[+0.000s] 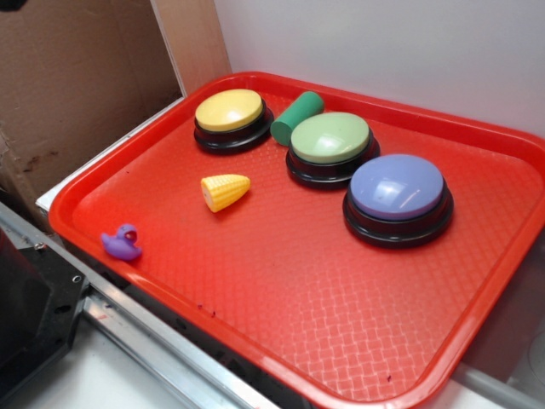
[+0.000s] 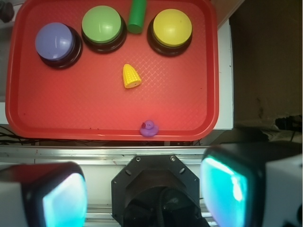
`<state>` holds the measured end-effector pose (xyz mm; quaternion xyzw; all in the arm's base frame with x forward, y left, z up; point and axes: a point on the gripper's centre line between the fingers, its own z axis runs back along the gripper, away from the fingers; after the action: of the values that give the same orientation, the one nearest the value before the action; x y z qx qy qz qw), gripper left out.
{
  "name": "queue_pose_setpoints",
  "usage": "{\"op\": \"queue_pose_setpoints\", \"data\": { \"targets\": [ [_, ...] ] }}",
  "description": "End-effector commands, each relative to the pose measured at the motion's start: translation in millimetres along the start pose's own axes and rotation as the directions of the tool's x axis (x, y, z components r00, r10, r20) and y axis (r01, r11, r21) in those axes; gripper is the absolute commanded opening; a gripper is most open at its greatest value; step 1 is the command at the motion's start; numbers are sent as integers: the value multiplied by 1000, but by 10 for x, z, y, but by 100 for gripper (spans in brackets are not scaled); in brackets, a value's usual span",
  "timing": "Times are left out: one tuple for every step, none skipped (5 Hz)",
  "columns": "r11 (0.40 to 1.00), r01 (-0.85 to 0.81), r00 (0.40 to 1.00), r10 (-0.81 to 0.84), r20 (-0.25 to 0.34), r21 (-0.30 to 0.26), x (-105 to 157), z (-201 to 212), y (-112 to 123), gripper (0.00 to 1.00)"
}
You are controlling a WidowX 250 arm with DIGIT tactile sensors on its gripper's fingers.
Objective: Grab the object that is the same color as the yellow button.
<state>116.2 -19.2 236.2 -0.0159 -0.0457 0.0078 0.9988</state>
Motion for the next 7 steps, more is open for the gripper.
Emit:
{"op": "queue_pose_setpoints", "data": {
  "targets": [
    [1000,0,1000,0,0,0,0,0,0,100],
    [998,67,998,-67,18,-4,61,-175,44,100],
    [995,103,993,-103,49,4,117,-378,75,100],
    [983,182,982,-182,56,6,233,-680,96,100],
    [982,182,978,-185,93,40,383,-1049,-17,100],
    [972,225,973,-227,32,63,559,-1390,-84,100],
    [964,248,969,-249,-9,96,702,-1726,-97,100]
  ]
}}
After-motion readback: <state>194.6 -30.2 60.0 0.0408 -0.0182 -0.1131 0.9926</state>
